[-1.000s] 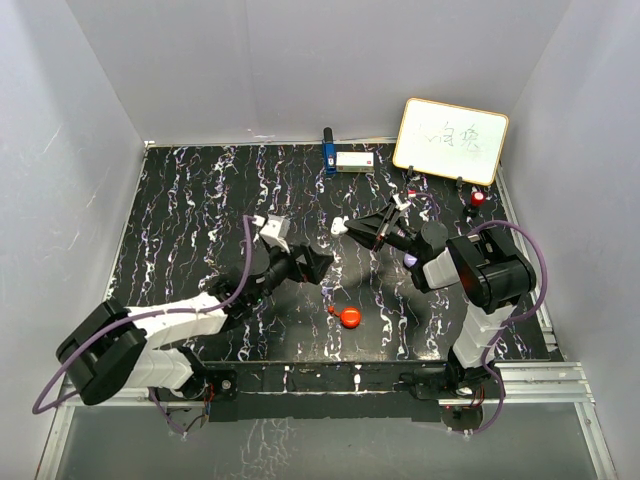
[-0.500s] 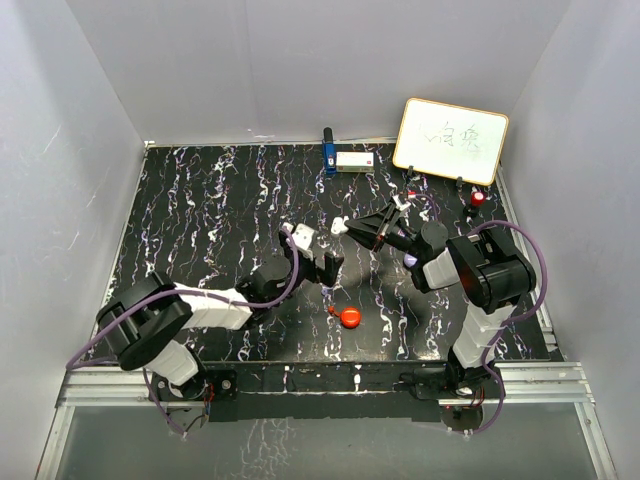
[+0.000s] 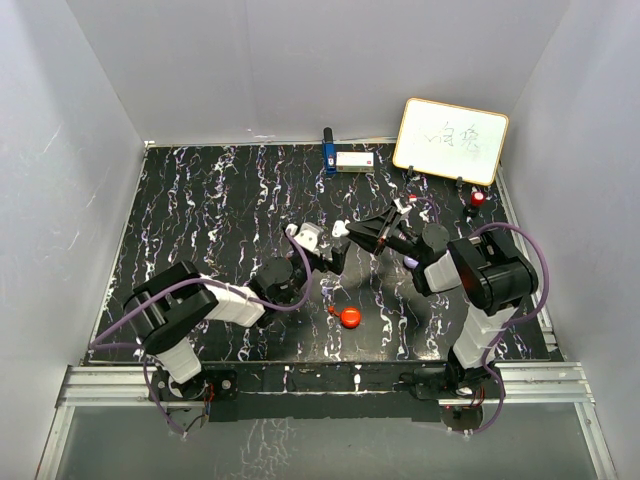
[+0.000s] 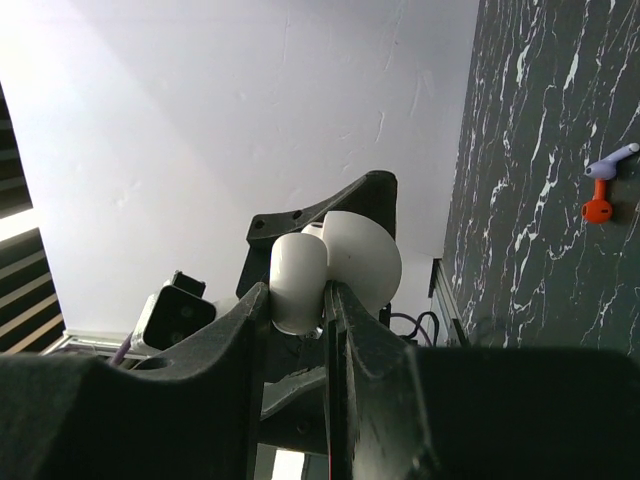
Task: Insert the wireless bluetooth earbuds into the charging case
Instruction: Close the charging case.
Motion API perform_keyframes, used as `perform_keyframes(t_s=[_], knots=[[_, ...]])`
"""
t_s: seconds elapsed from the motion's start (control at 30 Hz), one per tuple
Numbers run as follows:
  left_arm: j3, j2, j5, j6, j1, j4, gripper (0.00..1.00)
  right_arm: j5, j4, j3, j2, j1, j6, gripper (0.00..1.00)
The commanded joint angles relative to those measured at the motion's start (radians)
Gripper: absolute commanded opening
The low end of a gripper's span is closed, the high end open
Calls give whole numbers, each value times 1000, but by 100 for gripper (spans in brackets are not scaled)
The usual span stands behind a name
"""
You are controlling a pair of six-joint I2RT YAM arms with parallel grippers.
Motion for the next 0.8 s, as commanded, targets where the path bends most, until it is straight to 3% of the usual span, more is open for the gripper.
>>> perform_keyframes(t_s=[0.0, 0.77], knots=[[41, 10, -35, 39, -5, 92, 99, 10, 336, -5, -52, -3, -11, 0], [42, 73, -254, 188, 5, 252, 99, -7, 334, -57, -63, -2, -19, 0]])
